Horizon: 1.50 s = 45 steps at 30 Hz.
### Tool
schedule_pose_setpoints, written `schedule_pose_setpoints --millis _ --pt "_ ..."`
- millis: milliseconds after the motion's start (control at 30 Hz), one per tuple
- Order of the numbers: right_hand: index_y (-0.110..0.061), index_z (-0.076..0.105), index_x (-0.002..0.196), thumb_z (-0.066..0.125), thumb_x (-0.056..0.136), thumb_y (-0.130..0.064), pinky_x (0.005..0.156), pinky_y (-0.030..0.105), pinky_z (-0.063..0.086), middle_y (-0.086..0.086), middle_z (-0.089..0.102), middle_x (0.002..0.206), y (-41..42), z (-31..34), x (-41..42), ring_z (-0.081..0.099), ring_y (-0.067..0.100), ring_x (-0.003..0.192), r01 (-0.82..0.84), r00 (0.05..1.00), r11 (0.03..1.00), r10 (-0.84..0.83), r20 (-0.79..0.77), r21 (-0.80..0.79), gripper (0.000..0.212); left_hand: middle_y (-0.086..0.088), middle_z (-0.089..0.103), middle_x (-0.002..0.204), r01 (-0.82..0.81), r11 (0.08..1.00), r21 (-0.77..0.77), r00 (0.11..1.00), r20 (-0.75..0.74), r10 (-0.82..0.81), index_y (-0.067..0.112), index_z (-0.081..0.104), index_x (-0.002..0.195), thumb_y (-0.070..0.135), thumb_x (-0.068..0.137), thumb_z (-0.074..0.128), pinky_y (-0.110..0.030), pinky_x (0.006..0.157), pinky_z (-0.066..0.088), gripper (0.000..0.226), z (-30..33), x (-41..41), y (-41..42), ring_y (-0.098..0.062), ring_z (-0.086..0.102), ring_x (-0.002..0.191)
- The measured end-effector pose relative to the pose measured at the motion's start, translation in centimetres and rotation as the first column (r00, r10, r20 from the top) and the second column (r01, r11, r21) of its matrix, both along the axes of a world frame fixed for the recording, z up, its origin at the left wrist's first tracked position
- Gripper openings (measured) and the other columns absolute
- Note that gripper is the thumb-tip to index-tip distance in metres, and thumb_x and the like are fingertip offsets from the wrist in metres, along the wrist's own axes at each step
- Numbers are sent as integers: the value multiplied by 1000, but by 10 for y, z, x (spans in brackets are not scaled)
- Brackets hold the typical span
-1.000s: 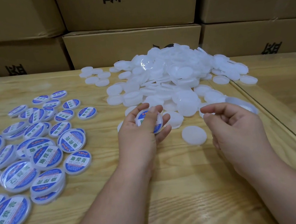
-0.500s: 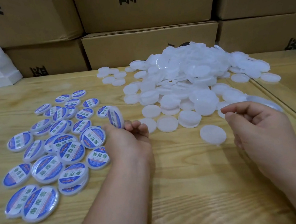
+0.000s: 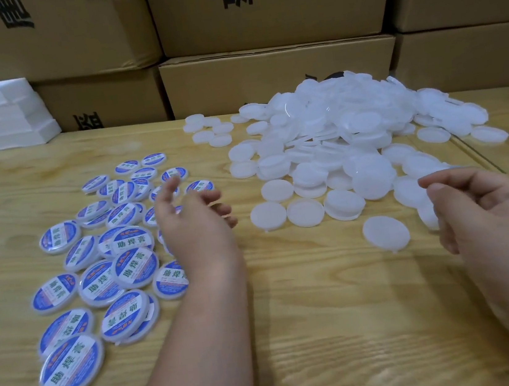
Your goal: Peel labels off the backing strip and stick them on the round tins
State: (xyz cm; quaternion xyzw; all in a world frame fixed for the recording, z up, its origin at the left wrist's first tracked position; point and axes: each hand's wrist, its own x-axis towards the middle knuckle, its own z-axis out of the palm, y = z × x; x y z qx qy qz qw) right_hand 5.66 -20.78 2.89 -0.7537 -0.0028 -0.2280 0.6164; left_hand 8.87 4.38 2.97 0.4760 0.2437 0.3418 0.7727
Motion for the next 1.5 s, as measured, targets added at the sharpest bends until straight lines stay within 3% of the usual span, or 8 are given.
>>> schedule_pose_setpoints --millis 67,133,267,633,833,967,1233,1500 --pt "-29 75 96 62 80 -47 60 33 40 -9 49 56 -5 0 2 42 11 51 50 999 999 -50 -4 11 27 15 72 81 146 891 430 983 -165 -81 38 63 106 16 93 52 -18 60 48 28 -5 0 -8 0 56 63" --pt "-24 72 89 63 81 -48 60 39 42 -8 53 59 -13 1 4 46 13 54 141 990 990 -141 -24 3 27 13 68 111 339 599 725 921 -387 -52 38 65 114 22 93 55 -29 91 45 29 -16 2 -15 -7 57 100" --pt "-28 59 61 51 64 -44 56 38 48 12 49 64 -35 6 15 46 25 59 293 944 951 -304 -128 -100 18 14 50 143 550 300 779 807 -589 52 38 59 131 33 98 51 -35 103 24 35 -25 5 -23 -23 34 132" --pt "-36 65 82 57 72 -68 59 32 45 -23 65 71 -41 5 14 61 11 68 281 918 900 -353 -180 -334 34 5 50 143 588 310 748 775 -630 48 44 45 143 37 95 63 -40 105 26 52 -27 11 -23 -24 34 134" --pt "-29 63 97 74 82 -47 59 25 37 -10 62 83 -35 4 13 57 2 76 216 928 852 -331 -172 -477 25 7 54 99 442 497 747 896 -392 -208 40 57 122 12 90 65 -5 65 37 43 -26 7 -29 -2 53 81" --pt "-31 62 100 74 85 -32 57 24 36 -8 61 78 -39 1 14 58 0 73 226 929 837 -339 -146 -499 20 18 52 105 422 431 797 898 -304 -318 35 63 121 12 97 57 4 78 31 35 -20 1 -44 17 50 97" --pt "-28 63 71 69 79 -22 53 23 36 -13 65 67 -32 6 11 58 -5 71 225 944 833 -315 -99 -506 11 18 54 114 468 275 840 774 -239 -587 41 59 102 7 94 54 -2 90 32 36 -18 -22 -80 1 51 114" --pt "-15 50 68 53 66 -22 43 17 29 -10 41 54 -9 15 -4 36 9 50 -85 987 975 54 -150 -205 9 4 76 103 791 518 325 602 -257 -756 34 61 89 34 96 61 -42 81 60 7 -14 -28 -99 -19 75 91"
